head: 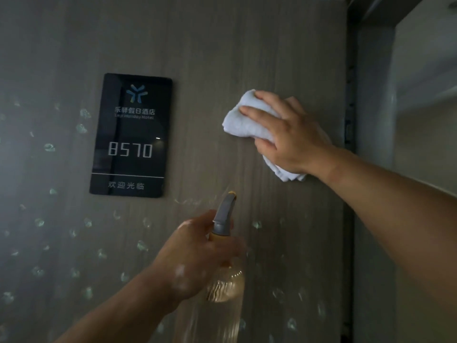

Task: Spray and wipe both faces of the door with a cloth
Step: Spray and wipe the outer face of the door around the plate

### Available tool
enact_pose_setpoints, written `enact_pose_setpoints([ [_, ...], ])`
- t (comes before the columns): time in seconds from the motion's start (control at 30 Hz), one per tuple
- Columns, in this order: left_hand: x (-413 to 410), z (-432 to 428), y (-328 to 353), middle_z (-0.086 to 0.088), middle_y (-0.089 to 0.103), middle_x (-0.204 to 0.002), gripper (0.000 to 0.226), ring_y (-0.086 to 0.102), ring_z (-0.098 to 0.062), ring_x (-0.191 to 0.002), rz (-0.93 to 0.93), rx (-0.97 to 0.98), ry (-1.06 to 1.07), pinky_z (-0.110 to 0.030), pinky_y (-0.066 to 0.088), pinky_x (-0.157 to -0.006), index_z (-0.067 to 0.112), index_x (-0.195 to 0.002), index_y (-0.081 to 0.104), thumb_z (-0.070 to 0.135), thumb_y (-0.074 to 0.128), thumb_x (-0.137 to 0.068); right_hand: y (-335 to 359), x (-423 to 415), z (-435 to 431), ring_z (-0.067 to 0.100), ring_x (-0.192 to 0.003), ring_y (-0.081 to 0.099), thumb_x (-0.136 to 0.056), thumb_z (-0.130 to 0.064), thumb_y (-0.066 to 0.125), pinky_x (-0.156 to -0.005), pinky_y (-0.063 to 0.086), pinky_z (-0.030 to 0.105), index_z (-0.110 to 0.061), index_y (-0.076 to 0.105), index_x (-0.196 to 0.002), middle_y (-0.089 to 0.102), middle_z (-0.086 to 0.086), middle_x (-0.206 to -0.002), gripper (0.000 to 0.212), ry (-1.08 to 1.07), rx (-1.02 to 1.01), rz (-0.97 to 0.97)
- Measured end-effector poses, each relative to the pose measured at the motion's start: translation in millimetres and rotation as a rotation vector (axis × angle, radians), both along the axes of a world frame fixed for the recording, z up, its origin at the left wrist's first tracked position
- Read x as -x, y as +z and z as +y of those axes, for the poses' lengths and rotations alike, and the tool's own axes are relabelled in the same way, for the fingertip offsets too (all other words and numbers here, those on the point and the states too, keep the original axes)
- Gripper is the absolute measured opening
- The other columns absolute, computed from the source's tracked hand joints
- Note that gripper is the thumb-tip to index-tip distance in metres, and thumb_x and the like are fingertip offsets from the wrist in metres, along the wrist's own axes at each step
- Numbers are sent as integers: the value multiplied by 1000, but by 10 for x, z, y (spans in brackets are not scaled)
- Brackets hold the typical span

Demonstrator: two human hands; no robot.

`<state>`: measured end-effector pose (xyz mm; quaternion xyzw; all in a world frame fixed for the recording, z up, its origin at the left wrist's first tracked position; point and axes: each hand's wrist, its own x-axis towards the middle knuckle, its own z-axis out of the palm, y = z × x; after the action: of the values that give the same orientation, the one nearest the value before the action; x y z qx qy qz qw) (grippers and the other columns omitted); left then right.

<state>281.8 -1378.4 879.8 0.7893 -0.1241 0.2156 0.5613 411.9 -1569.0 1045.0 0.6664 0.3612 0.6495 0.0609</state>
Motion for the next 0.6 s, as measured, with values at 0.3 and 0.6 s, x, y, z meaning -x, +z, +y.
enact_pose_setpoints([
  [0.3, -68, -214, -87, -8, 76, -82, 18, 75, -27, -77, 27, -63, -12, -53, 60, -82, 20, -91, 71, 30, 82, -80, -230, 24, -47, 38, -130, 47, -94, -50, 61, -96, 48, 59, -37, 44, -151, 33, 8, -162, 61, -144, -95, -12],
  [0.6, -81, -289, -182, 0, 77, -82, 21, 75, -18, -78, 47, -127, -7, -49, 60, -82, 30, -90, 73, 37, 85, -74, -293, -48, -128, 35, -123, 52, -93, -42, 60, -97, 51, 55, -36, 41, -156, 36, 5, -163, 66, -90, -93, -14],
])
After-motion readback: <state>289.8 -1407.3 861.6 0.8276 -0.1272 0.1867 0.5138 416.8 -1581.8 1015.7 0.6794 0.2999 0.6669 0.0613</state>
